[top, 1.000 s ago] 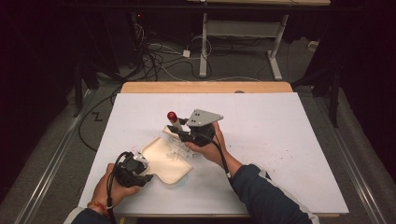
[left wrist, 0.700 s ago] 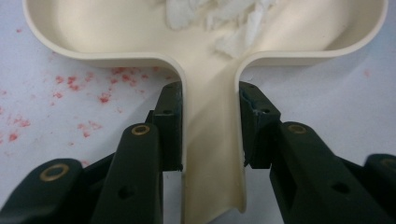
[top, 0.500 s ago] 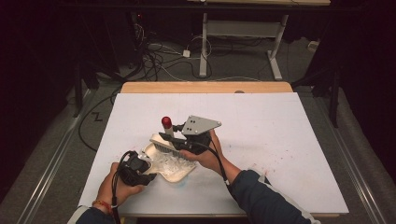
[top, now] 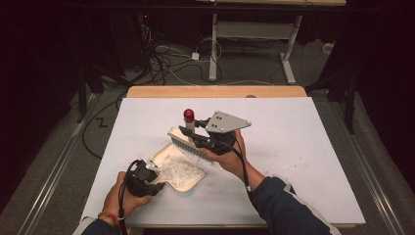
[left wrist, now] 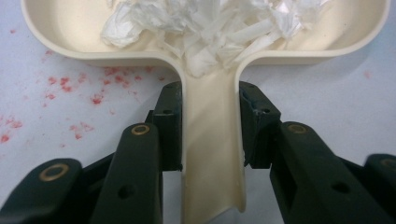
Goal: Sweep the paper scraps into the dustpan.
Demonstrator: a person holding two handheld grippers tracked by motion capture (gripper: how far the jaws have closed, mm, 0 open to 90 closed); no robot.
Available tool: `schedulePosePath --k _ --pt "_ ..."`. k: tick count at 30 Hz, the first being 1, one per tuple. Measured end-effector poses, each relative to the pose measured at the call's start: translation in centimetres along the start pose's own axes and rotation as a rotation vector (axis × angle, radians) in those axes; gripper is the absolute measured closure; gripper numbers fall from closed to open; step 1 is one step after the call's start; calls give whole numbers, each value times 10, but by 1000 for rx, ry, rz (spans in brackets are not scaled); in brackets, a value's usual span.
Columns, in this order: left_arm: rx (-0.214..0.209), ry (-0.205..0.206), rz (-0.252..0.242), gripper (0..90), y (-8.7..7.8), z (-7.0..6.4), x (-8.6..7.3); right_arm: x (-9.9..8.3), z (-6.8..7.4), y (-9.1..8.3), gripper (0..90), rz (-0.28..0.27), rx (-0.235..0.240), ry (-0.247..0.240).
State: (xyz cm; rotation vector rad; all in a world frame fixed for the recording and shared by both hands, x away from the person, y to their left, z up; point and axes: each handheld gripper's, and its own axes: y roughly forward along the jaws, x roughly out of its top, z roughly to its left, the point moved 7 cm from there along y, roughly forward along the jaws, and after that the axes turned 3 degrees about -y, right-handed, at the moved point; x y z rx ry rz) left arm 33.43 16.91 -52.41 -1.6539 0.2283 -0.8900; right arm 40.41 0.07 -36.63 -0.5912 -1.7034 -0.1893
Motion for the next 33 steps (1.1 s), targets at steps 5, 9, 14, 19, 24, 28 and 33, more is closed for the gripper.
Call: schedulePosePath --k 5,9,14,19,24,28,33 --pt "3 1 4 633 0 -1 0 -6 -9 -11 704 6 -47 19" --pt "7 0 7 633 0 -1 0 -16 -19 -8 704 27 -81 54" --pt "-6 -5 -2 633 0 -1 -1 -46 -36 2 703 113 -133 82" --pt "-3 2 1 633 0 0 -1 -54 -51 -7 704 117 -176 127" --pt "0 5 4 633 0 -2 -1 -47 -51 -18 704 103 -184 107" --pt "-8 18 11 633 -1 -5 -2 -41 -50 -29 704 89 -192 110" --pt "-10 23 20 633 -2 -8 -3 -33 -50 -47 704 79 -223 96"
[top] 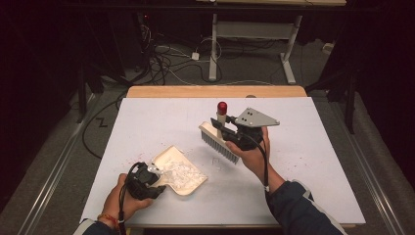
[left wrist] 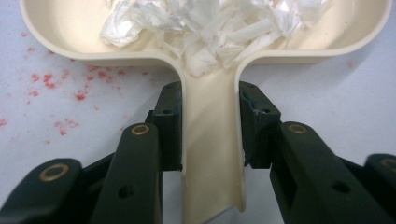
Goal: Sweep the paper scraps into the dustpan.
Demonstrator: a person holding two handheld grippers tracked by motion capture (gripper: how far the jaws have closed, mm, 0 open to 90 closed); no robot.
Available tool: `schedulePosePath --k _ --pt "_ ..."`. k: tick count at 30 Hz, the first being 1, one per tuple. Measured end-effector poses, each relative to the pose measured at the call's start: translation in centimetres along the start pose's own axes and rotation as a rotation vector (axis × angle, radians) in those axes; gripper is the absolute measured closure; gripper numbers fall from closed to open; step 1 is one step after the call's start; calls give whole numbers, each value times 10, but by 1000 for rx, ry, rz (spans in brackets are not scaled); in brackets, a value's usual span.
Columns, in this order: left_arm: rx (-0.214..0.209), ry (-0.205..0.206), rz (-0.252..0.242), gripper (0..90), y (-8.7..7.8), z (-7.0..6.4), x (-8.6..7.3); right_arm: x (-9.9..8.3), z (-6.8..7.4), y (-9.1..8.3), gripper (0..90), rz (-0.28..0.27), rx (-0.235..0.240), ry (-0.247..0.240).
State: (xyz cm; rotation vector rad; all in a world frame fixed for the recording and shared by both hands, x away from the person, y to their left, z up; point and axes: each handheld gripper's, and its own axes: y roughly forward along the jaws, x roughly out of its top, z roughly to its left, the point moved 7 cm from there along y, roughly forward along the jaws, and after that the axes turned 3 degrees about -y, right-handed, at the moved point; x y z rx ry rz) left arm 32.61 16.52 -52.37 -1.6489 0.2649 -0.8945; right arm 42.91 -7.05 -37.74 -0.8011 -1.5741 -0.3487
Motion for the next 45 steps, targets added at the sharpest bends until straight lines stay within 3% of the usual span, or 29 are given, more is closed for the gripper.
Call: schedulePosePath --k 6,7,10,16,17,19,22,29,34,39,45 --pt "3 9 4 633 0 -4 -1 -14 1 -13 704 87 -49 -46" --pt "5 12 6 633 -1 -5 -2 -22 5 -17 704 130 -62 -74" --pt "5 19 15 633 -1 -7 -2 -26 10 -22 704 142 -50 -75" --pt "4 25 24 634 -2 -11 -3 -30 34 -33 704 175 40 -97" --pt "6 28 24 634 -2 -12 -3 -28 45 -33 703 168 61 -110" --pt "8 26 20 634 -1 -13 -3 -27 51 -32 704 163 84 -106" --pt "11 23 15 634 -1 -14 -3 -21 72 -23 704 136 146 -105" --pt "7 17 10 634 0 -14 -3 -1 93 -18 704 69 223 -96" --pt "5 19 9 634 0 -14 -3 7 91 -23 704 36 232 -96" --pt "0 17 8 634 0 -13 -3 8 74 -30 704 21 203 -59" --pt "-2 12 8 634 0 -14 -3 -3 66 -39 704 50 155 -82"
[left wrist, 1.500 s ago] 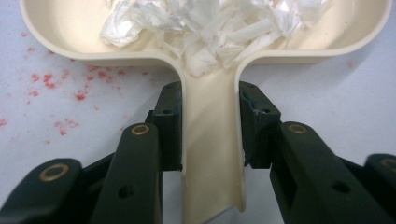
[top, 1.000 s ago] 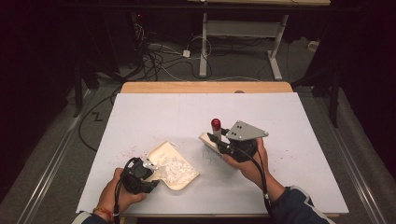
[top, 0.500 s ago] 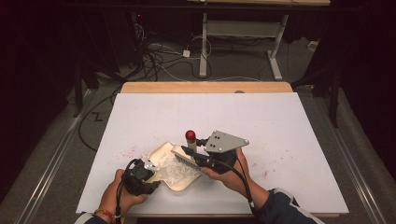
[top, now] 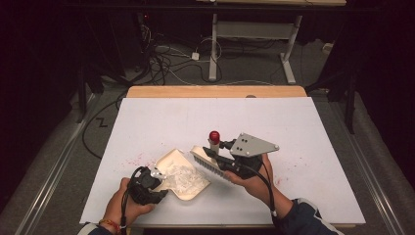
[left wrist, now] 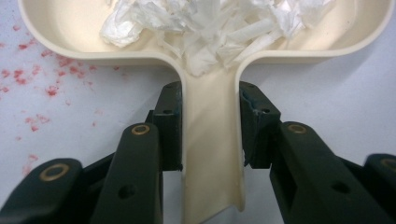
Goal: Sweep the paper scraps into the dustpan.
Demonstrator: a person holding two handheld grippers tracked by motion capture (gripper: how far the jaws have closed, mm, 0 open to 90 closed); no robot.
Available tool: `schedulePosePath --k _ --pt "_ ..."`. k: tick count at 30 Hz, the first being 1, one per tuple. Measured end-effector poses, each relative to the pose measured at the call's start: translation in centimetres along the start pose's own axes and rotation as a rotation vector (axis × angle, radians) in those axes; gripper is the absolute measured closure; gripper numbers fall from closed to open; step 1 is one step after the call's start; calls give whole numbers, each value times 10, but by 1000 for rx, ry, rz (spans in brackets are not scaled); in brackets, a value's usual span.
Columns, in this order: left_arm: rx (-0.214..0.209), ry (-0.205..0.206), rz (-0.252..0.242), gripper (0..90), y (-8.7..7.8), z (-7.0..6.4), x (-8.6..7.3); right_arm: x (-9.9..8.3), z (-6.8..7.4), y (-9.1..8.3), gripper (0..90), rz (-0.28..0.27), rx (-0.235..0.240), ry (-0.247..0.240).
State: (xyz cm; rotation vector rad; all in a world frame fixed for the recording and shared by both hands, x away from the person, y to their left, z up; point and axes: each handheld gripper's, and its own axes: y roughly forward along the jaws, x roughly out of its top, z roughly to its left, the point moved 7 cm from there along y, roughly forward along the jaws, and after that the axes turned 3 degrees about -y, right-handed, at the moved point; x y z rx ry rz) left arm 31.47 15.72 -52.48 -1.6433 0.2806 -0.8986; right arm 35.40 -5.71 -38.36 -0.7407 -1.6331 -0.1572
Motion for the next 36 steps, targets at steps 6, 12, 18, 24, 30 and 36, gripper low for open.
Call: schedulePosePath --k 6,12,18,24,30,36 --pt "6 0 -1 634 0 -1 0 -24 11 -15 704 65 40 7" --pt "11 -1 2 635 0 -1 0 -20 24 -13 704 57 61 7" --pt "1 -5 -1 634 0 -1 0 -15 34 -7 704 27 60 2" --pt "0 -6 -3 634 -1 0 0 -8 34 -4 705 10 69 12" --pt "-1 -4 -1 634 -1 0 -1 -8 36 4 704 7 82 5" --pt "-18 -11 -8 634 -1 2 -1 -4 34 -4 704 7 90 8"
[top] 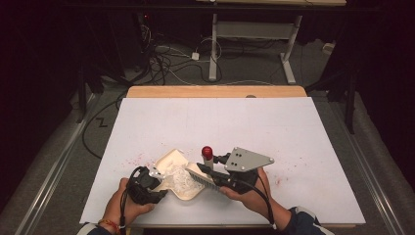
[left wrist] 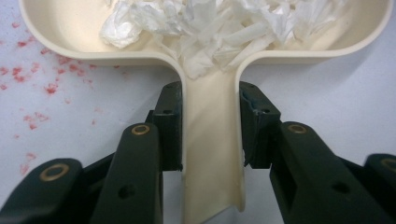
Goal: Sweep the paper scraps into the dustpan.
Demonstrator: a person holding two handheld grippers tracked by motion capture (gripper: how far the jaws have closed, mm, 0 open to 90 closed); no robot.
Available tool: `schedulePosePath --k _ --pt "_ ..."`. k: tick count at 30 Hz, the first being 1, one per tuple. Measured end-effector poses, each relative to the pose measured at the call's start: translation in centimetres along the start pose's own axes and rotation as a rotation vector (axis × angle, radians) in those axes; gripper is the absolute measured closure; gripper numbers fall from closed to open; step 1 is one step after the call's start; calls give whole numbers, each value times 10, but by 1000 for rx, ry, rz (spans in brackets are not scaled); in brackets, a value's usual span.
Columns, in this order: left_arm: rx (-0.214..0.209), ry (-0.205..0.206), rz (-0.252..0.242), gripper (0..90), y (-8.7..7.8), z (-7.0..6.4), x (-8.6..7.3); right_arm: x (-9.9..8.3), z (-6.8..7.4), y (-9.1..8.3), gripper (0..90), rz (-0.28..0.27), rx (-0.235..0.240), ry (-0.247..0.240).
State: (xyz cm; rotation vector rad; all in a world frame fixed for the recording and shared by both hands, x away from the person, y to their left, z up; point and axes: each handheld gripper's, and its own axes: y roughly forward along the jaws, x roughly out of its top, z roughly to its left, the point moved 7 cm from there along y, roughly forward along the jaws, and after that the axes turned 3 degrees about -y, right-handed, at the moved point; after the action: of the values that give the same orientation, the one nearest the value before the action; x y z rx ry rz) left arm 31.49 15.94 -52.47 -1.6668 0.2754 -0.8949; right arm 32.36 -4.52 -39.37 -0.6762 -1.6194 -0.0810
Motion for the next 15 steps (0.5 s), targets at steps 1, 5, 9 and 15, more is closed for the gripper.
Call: schedulePosePath --k 1,5,9,15 --pt "0 0 0 634 0 0 0 1 -1 -3 704 -3 -3 3" --pt "-1 -1 0 634 0 0 0 1 -12 -11 704 -18 -36 29" --pt "0 1 1 634 0 0 0 4 -21 -18 704 -42 -38 65" --pt "1 -4 3 634 -1 2 -1 7 -26 -22 704 -57 -45 68"
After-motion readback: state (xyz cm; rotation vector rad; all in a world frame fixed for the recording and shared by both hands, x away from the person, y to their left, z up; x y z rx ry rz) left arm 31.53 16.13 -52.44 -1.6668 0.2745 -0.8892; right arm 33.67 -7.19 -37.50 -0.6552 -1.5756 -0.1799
